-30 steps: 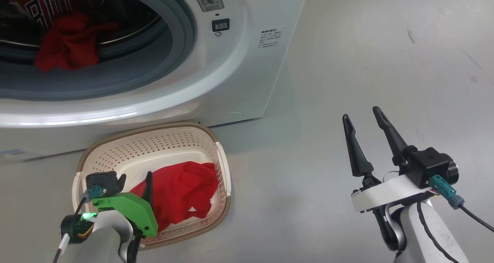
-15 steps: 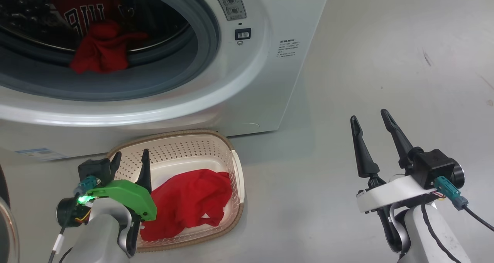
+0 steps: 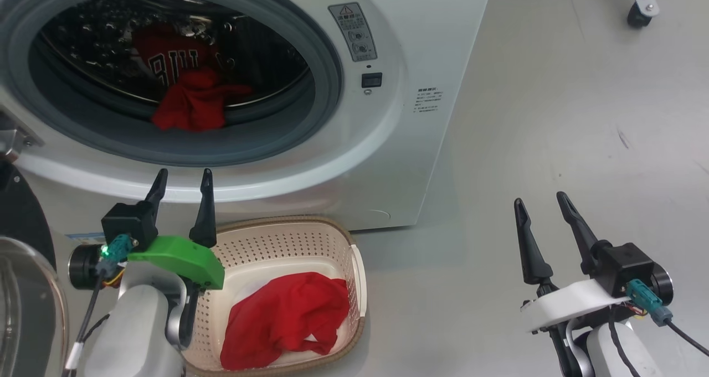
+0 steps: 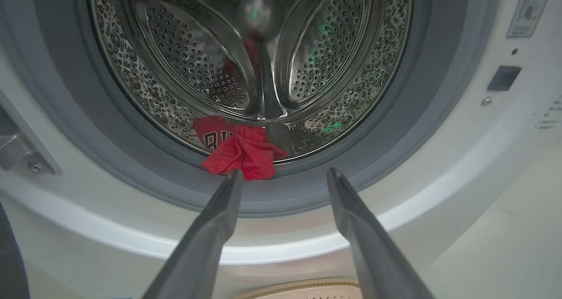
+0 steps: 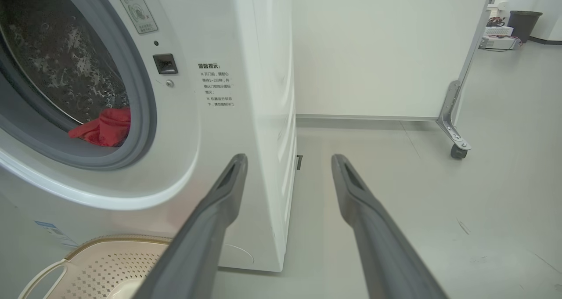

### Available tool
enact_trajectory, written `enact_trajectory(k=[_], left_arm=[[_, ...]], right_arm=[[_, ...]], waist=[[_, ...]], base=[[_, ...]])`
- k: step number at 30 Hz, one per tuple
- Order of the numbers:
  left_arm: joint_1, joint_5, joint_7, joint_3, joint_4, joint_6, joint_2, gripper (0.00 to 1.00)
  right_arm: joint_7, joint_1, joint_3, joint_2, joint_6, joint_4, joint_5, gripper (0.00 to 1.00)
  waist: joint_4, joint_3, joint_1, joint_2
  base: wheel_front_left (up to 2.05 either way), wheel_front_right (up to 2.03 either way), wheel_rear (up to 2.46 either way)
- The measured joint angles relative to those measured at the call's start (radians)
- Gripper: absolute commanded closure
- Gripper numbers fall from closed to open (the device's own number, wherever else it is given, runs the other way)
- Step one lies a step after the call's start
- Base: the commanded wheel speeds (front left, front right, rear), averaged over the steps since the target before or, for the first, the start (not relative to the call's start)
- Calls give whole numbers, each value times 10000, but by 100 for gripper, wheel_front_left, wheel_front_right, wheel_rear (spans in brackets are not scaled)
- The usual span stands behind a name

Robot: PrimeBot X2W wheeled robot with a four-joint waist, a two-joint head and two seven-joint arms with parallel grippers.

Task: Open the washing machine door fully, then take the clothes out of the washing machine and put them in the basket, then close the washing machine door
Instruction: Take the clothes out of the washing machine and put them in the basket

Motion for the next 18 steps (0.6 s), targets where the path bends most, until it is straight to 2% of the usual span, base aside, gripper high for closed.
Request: enact_trajectory(k=[18], left_arm=[[2341,568,0,-102,-2029,399,188,0]], right_arm=[[0,1075,240,25,-102,59,0,0]], waist=[[404,-1568,0,0]], base=[[0,0,0]])
